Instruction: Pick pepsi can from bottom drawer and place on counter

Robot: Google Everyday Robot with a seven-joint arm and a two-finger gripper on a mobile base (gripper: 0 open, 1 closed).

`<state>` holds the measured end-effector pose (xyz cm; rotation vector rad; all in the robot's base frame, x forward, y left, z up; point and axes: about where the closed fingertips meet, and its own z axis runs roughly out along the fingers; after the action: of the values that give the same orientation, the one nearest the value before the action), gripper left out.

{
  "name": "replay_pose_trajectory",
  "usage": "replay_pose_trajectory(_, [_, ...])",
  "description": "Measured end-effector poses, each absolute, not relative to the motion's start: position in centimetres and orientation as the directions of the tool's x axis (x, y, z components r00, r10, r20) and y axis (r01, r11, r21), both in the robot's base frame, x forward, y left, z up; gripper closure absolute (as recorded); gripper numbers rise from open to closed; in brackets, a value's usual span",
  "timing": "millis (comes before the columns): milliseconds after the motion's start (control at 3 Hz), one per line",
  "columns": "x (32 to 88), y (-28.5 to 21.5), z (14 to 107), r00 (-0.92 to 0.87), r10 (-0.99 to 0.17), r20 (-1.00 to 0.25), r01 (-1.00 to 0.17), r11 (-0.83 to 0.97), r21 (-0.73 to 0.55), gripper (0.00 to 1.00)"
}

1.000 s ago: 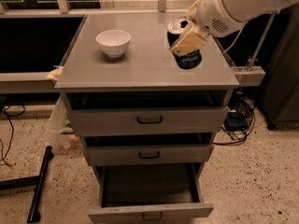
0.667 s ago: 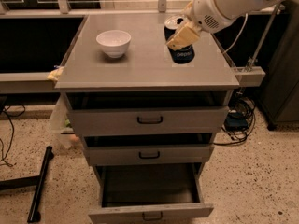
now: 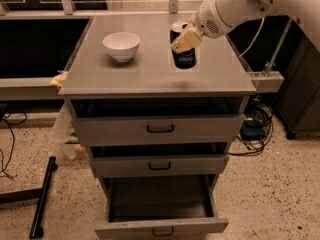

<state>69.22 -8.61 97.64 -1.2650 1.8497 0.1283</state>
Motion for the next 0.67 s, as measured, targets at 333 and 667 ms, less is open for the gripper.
replay_pose_trajectory(333, [70.2, -8.9, 95.1, -0.173, -0.672, -0.72, -0.8, 0.523, -0.295, 1.0])
replay_pose_trajectory(667, [70.5, -9.5, 92.6, -0.233, -0.63, -0.741, -0.79, 0.567, -0.234, 1.0])
